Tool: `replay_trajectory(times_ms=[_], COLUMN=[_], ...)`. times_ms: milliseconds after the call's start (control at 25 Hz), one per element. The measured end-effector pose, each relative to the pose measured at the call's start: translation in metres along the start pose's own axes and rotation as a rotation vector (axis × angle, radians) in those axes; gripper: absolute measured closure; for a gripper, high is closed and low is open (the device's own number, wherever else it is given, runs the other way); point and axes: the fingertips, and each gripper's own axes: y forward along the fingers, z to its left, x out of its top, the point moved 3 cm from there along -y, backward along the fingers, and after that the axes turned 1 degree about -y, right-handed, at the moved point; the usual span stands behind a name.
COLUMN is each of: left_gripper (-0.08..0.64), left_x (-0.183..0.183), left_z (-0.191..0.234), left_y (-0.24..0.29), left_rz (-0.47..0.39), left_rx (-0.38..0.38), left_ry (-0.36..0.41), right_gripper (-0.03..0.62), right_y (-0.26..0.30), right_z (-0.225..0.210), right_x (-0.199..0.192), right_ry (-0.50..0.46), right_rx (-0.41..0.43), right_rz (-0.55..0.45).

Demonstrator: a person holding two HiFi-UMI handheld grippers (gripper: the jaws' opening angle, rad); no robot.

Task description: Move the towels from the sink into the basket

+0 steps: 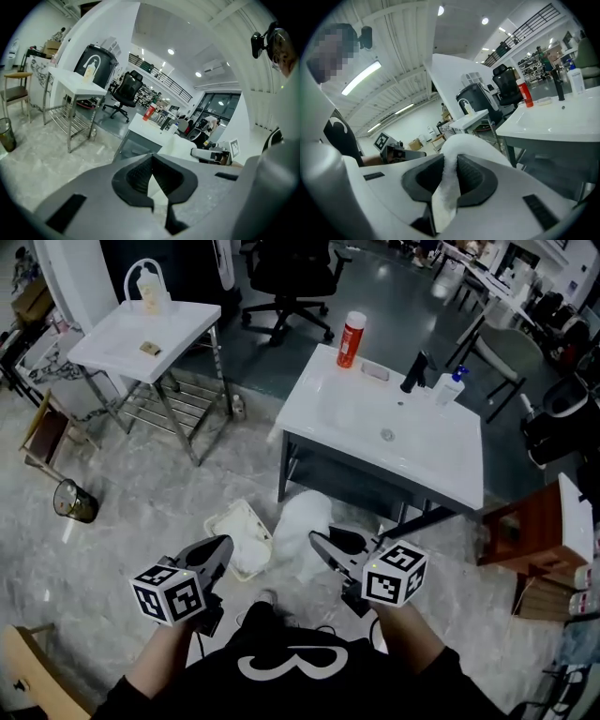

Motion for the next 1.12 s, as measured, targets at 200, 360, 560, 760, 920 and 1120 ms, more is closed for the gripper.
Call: replay_trajectory(times_ms=[200,360,560,760,920,1120], left_gripper=[0.554,0.555,0.555,0.555,0.555,0.555], left_x=[-0.034,-0.062,-0.089,-0.099,-0.091,-0.071], left_z=[-0.003,0.001,0.016,0.045,0.079,0.126], left_y=[-0.033,-0.069,-0.103,-0.116,-0.119,-0.111], left_rz=[-0.027,-0.057,-0.087,-0.089,-0.066,-0.034], left_rx=[0.089,0.177,0.252,0.276,0.275,0.252], left_ry=[-0.036,-0.085,-0.135,-0.161,-0.178,-0.18], right_gripper=[0.517,0.517,0.515,0.515,0.515,0.515], right_y=[0.027,0.057,0.096,0.141,0.176,0.224], right_z=[0.011,0.035,0.052,0.051,0.038,0.021], right_x=[-0.038,-0.069,-0.097,-0.118,-0.131,-0.148], right_ry=[0.008,0.0,-0.036,-0.056,-0.046,-0.029], right_rx=[0.09,0.166,0.209,0.18,0.121,0.053], right_rz=[0.102,0.183,0.258,0.319,0.375,0.45])
